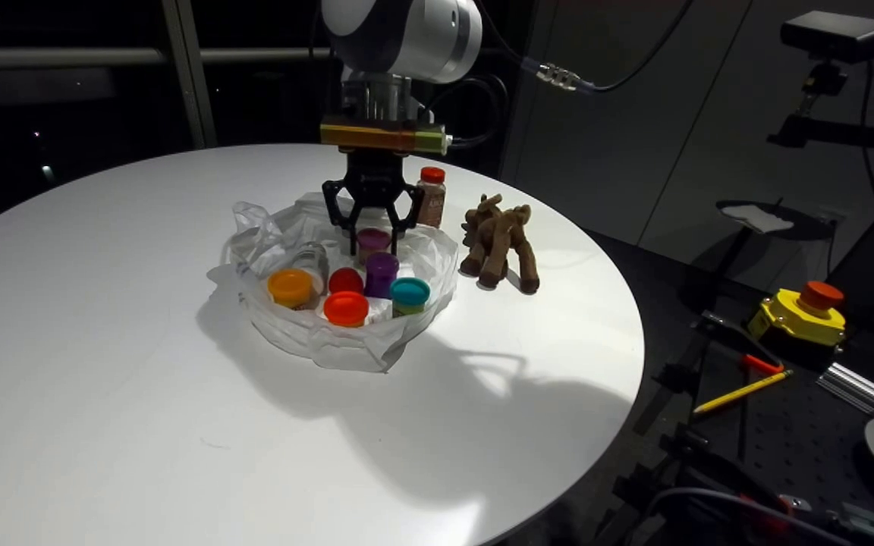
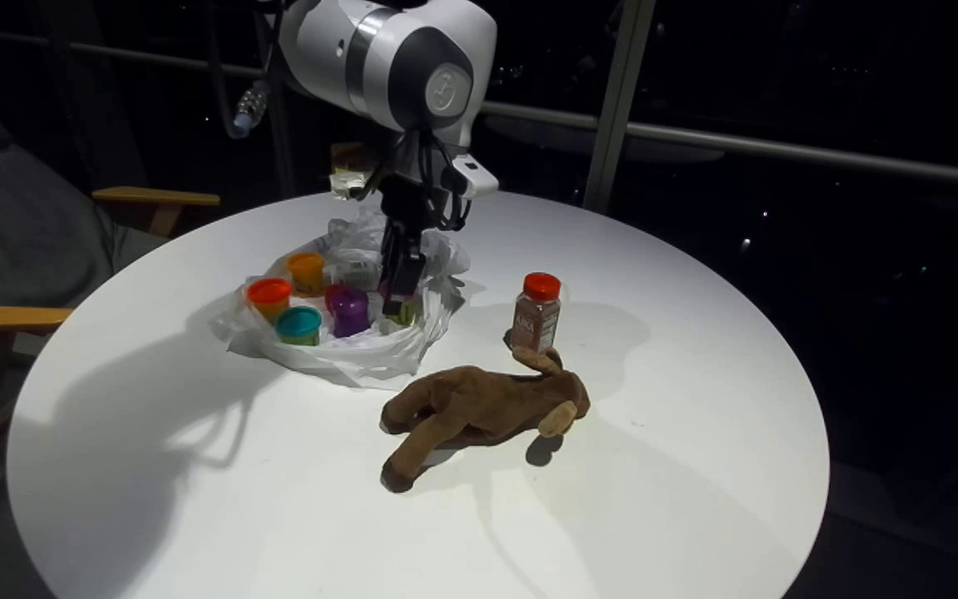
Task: Remove all the objects from the plastic bag and put them on the table
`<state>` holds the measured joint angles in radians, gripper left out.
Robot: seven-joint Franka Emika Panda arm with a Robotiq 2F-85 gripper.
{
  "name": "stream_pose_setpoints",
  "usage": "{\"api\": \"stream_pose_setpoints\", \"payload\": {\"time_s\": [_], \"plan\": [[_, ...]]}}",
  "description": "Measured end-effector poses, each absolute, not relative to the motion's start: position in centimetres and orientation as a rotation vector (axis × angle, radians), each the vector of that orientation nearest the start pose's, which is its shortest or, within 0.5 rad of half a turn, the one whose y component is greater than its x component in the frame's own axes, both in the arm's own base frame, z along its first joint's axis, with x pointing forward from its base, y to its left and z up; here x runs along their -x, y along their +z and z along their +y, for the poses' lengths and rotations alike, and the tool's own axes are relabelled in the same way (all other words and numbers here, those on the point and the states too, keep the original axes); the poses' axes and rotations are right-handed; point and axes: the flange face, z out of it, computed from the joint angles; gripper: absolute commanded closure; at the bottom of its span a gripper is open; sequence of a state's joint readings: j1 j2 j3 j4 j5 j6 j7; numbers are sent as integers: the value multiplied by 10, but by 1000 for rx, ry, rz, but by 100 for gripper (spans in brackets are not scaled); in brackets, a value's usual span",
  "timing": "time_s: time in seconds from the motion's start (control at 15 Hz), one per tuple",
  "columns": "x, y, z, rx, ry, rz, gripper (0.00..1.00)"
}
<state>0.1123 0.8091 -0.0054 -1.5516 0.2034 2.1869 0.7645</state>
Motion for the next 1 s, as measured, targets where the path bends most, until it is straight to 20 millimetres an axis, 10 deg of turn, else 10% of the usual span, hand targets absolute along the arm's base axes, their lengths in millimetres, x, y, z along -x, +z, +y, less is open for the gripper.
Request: {"api": "stream_pose_setpoints", "payload": {"time_s": [0.47,1.0], "plan": [[-676,173,84,2822,314,1165,74],[-632,274,68,2856,128,1268,74]]}}
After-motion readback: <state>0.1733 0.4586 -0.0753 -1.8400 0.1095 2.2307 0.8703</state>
